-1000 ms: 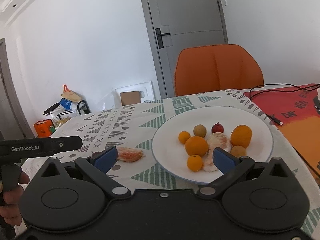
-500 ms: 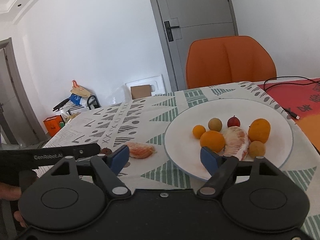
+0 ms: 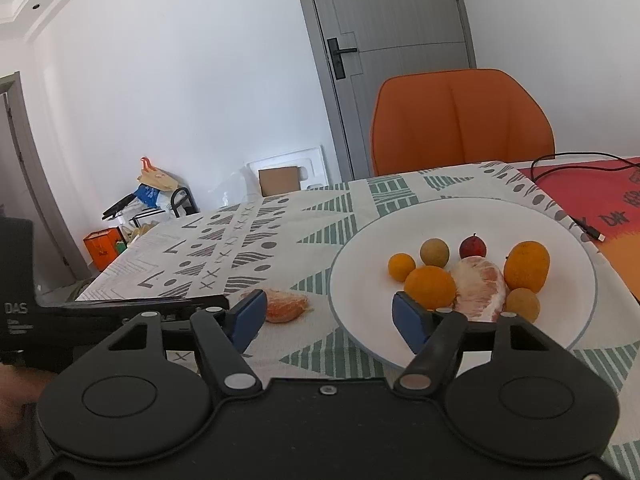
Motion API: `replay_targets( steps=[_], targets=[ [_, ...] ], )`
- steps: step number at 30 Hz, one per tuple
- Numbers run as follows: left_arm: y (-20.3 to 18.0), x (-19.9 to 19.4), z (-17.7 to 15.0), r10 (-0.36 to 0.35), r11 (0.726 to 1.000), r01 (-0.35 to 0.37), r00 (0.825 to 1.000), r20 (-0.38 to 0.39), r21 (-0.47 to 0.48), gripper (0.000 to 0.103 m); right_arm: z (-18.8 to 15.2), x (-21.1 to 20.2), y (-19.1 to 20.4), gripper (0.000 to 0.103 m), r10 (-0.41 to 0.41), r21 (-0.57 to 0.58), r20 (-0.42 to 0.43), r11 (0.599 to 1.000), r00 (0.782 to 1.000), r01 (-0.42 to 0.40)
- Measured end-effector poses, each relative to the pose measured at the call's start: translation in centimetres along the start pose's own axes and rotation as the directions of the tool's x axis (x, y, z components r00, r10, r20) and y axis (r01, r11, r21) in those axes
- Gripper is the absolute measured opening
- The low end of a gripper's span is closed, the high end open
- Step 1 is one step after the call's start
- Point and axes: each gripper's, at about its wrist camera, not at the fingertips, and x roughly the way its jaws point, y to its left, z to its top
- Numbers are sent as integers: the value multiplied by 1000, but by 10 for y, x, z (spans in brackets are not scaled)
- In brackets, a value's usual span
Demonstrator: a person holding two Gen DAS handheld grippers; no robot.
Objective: Organize fruits
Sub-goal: 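Grasp the dark plum with the left gripper, then grasp the pomelo segment with the right gripper while the left gripper holds the plum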
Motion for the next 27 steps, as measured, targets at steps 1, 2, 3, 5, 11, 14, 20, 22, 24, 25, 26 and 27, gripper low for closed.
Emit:
replay_targets(
  steps=[1, 2, 3, 5, 11, 14, 20, 22, 24, 25, 26, 27],
  targets=[
    [0, 2, 0, 5, 1000, -5, 1000, -4, -1, 50, 0, 1, 0, 69, 0, -1, -2, 1000, 1000, 0],
    [0, 4, -1, 9, 1000, -9, 1000, -7, -3, 46, 0, 1, 1, 69, 0, -1, -4, 1000, 1000, 0],
    [1, 6, -2, 12, 1000, -12, 1000, -13, -6, 34, 0, 1, 1, 69, -1, -1, -5, 1000, 1000, 1],
    [2, 6, -2, 14, 1000, -15, 1000, -11, -10, 26, 0, 1, 1, 69, -1, -1, -5, 1000, 1000, 1],
    [8, -4, 0, 12, 1000, -12, 1000, 0, -23, 22, 0, 3, 5, 69, 8, -6, -10, 1000, 1000, -8],
    [12, -10, 0, 15, 1000, -15, 1000, 9, -27, 22, -1, 5, 9, 69, 16, -12, -14, 1000, 1000, -16],
    [23, -24, 1, 30, 999, -28, 999, 29, -46, 22, -1, 11, 18, 69, 36, -20, -25, 999, 999, -36],
    [27, -28, 2, 36, 998, -34, 999, 36, -49, 22, -1, 14, 22, 69, 42, -22, -31, 999, 999, -43],
    [32, -33, 2, 42, 998, -40, 998, 44, -55, 22, -2, 16, 26, 69, 46, -25, -37, 999, 998, -47],
    [34, -36, 2, 45, 997, -42, 998, 48, -60, 22, -2, 18, 27, 69, 49, -25, -42, 998, 998, -50],
    [37, -38, 2, 48, 997, -44, 997, 53, -63, 22, -2, 19, 29, 69, 53, -26, -46, 998, 998, -54],
    [39, -40, 2, 50, 997, -46, 997, 57, -66, 22, -3, 21, 31, 69, 56, -29, -49, 998, 997, -58]
  ],
)
